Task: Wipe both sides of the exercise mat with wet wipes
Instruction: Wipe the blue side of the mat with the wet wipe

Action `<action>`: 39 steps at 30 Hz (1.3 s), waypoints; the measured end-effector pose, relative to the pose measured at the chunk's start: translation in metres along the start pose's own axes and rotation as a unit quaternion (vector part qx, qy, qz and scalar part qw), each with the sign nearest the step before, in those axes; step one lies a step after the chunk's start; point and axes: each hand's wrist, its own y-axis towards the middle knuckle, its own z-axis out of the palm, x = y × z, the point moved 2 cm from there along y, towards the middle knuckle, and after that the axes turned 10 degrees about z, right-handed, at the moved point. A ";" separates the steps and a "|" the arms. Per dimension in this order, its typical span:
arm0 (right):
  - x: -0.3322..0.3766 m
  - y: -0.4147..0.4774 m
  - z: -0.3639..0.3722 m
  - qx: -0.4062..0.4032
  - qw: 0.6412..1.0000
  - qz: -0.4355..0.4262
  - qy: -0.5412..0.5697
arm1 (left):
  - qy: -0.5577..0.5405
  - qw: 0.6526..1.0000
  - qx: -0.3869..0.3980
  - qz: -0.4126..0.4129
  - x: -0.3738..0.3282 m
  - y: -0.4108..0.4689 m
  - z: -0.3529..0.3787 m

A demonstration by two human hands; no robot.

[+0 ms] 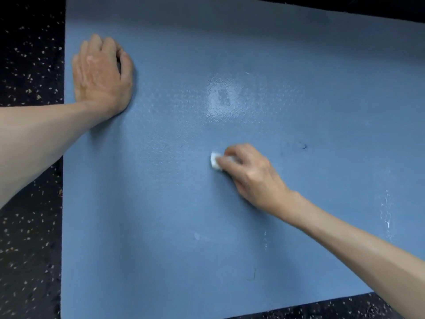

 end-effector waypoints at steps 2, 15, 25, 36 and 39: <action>0.013 -0.045 0.003 0.056 0.998 -0.040 0.013 | 0.001 1.000 0.000 0.001 0.000 -0.001 0.000; 0.005 -0.038 0.001 0.029 0.998 -0.031 0.040 | 0.041 0.998 0.038 -0.025 -0.017 -0.003 -0.007; 0.016 -0.082 0.004 0.124 0.988 -0.028 0.092 | -0.039 0.999 0.004 -0.003 -0.119 -0.034 0.028; -0.024 0.028 -0.011 0.033 0.998 -0.004 0.045 | -0.030 1.000 -0.001 -0.004 -0.115 -0.032 0.029; -0.007 -0.029 -0.010 0.132 0.987 -0.064 0.064 | -0.027 1.000 -0.003 -0.003 -0.118 -0.033 0.029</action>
